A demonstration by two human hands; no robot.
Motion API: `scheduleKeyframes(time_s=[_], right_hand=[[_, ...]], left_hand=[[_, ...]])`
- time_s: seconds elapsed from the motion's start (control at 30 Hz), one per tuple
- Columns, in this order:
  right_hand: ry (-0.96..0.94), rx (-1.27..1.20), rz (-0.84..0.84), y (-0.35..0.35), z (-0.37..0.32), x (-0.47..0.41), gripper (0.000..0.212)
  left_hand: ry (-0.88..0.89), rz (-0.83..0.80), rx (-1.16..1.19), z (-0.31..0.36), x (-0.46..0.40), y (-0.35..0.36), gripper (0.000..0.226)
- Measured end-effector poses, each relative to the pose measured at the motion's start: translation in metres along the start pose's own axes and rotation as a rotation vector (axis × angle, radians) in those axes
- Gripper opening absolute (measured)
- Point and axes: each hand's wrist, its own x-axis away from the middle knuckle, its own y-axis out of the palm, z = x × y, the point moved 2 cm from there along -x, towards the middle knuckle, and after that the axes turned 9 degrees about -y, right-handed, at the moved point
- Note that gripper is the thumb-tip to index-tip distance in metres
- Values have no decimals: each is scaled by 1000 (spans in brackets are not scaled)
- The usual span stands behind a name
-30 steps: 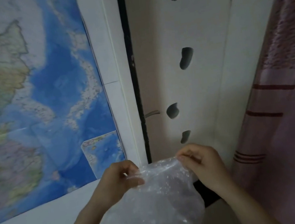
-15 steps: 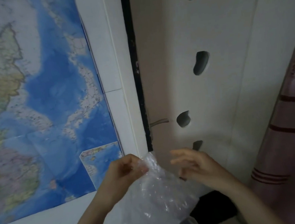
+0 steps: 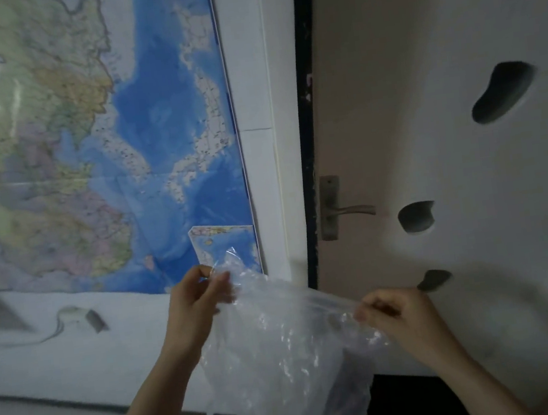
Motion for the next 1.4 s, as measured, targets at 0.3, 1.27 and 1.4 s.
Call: scheduleKeyframes(time_s=[0.3, 1.27, 1.4], right_hand=[[41, 138, -291, -7, 3, -4, 16], [79, -120, 125, 26, -6, -11, 7], [8, -32, -7, 42, -33, -13, 15]], left_hand=[[-61, -58, -82, -1, 12, -8, 17], [-125, -479, -626, -50, -2, -68, 11], [-140, -661, -542, -31, 7, -33, 76]])
